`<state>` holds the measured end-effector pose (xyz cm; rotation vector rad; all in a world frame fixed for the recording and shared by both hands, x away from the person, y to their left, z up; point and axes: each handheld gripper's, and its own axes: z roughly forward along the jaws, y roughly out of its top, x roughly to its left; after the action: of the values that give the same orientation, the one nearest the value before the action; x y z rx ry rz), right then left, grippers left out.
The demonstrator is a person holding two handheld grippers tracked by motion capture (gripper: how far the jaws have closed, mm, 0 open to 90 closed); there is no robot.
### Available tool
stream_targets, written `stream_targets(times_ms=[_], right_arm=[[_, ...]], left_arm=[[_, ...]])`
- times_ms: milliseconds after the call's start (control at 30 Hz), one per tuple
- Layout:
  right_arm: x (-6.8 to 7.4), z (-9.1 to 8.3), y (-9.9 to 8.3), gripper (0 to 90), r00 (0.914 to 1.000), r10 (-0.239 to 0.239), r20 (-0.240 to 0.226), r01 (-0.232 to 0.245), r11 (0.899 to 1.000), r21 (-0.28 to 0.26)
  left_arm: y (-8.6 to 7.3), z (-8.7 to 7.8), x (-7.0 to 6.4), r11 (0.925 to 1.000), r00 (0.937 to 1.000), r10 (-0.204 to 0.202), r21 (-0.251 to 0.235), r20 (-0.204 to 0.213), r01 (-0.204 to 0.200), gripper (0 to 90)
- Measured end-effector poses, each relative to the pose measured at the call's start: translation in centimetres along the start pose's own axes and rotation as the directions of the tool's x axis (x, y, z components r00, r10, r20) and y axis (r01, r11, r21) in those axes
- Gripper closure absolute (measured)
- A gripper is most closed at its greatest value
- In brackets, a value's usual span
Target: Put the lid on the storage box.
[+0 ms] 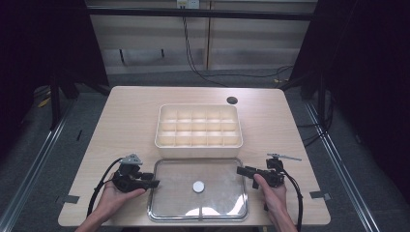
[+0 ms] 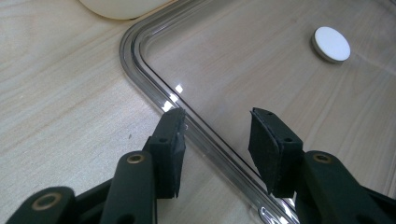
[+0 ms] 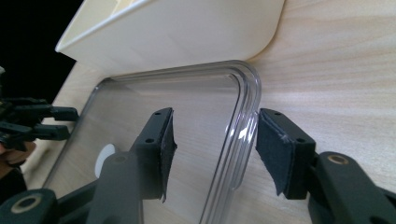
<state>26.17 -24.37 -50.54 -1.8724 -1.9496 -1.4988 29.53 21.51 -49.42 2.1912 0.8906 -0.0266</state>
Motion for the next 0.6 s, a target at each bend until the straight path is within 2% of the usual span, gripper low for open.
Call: stream_targets(times_ms=[200,300,500,567,600], right_arm=[[0.04,-0.10,0.02,48.2,0.9998,0.002,-0.017,-0.003,1.000,-0.011],[-0.12,-0.17,-0.07,48.1,0.9987,0.033,-0.039,-0.034,0.999,-0.024],[-0.25,-0.40,-0.14,48.6,0.9957,0.058,-0.072,-0.060,0.998,-0.023],[-0.26,-0.37,-0.29,56.3,0.9924,0.071,-0.101,-0.073,0.997,-0.017],[-0.13,-0.28,-0.38,56.6,0.9916,0.067,-0.110,-0.070,0.997,-0.016]], left_arm=[[-0.05,-0.11,0.03,1.0000,1.0000,-0.001,0.005,-0.004,0.001,55.4],[-0.05,-0.13,0.10,0.9999,0.9999,-0.010,0.005,0.001,0.010,55.5],[-0.23,-0.18,0.15,0.9997,0.9998,-0.022,-0.008,0.004,0.022,55.5],[-0.25,-0.20,0.16,0.9996,0.9996,-0.027,-0.008,0.008,0.027,56.1],[-0.27,-0.21,0.11,0.9997,0.9997,-0.025,-0.006,0.008,0.025,56.7]])
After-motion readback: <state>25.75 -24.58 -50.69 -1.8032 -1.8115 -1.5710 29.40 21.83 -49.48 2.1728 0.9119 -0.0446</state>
